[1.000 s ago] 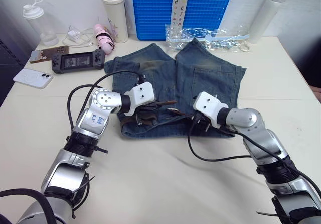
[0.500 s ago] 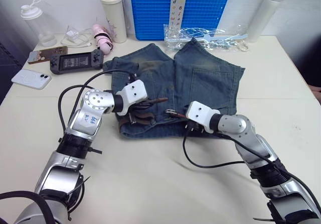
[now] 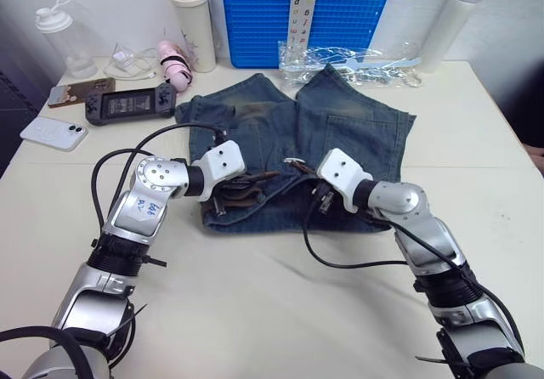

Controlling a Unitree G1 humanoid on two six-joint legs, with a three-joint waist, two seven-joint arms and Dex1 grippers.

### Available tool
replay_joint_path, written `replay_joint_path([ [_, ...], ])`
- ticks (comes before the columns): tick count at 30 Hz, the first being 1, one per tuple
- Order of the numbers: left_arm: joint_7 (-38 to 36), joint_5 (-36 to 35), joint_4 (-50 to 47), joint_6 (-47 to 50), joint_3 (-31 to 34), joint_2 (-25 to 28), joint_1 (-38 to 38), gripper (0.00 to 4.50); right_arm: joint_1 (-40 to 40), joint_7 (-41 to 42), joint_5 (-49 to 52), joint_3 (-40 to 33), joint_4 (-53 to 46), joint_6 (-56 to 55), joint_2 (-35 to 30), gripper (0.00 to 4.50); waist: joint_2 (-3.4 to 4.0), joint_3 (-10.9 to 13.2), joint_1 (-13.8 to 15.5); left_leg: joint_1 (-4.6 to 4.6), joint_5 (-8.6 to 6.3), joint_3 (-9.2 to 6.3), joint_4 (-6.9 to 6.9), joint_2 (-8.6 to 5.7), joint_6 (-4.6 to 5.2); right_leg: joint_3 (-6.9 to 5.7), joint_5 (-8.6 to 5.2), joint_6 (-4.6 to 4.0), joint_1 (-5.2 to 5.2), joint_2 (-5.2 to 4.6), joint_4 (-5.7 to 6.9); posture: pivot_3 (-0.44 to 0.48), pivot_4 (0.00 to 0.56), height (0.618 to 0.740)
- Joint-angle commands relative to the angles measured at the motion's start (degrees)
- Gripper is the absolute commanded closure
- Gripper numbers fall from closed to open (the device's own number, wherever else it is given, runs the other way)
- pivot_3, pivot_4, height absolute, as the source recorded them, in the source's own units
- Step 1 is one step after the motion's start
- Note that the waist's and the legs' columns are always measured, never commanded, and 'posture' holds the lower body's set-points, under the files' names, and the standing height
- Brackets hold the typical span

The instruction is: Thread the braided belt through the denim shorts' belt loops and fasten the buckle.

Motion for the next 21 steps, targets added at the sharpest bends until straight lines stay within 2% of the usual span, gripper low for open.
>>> replay_joint_path([
  [1, 0.48, -0.56, -1.91, -0.12, 0.55, 0.09, 0.08, 4.5, -0.8, -0.9, 0.99, -1.75, -3.37, 1.22, 0.11, 4.47, 0.0, 0.0, 0.0, 0.0, 0.0, 0.0, 0.0, 0.0, 0.0, 0.0, 0.0, 0.0, 0.0, 0.0, 0.0, 0.0, 0.15, 0.689],
  [15, 4.58, -2.86, -2.91, 0.46, 1.57, -5.33, -1.23, 4.5, 0.77, -0.65, 1.5, 0.28, -5.88, 3.7, 0.85, 4.47, 0.0, 0.0, 0.02, 0.0, 0.0, 0.01, 0.0, 0.0, 0.0, 0.0, 0.0, 0.0, -0.01, 0.0, 0.01, 0.0, 0.15, 0.689],
  [21, 6.49, -2.46, -2.42, 0.49, 2.37, -5.75, -1.82, 4.5, 1.78, -1.08, 1.33, 0.57, -5.52, 5.07, 1.15, 4.47, 0.0, 0.0, 0.02, 0.0, 0.0, 0.01, 0.0, 0.0, 0.0, 0.0, 0.0, 0.0, -0.01, 0.0, 0.01, 0.0, 0.15, 0.689],
])
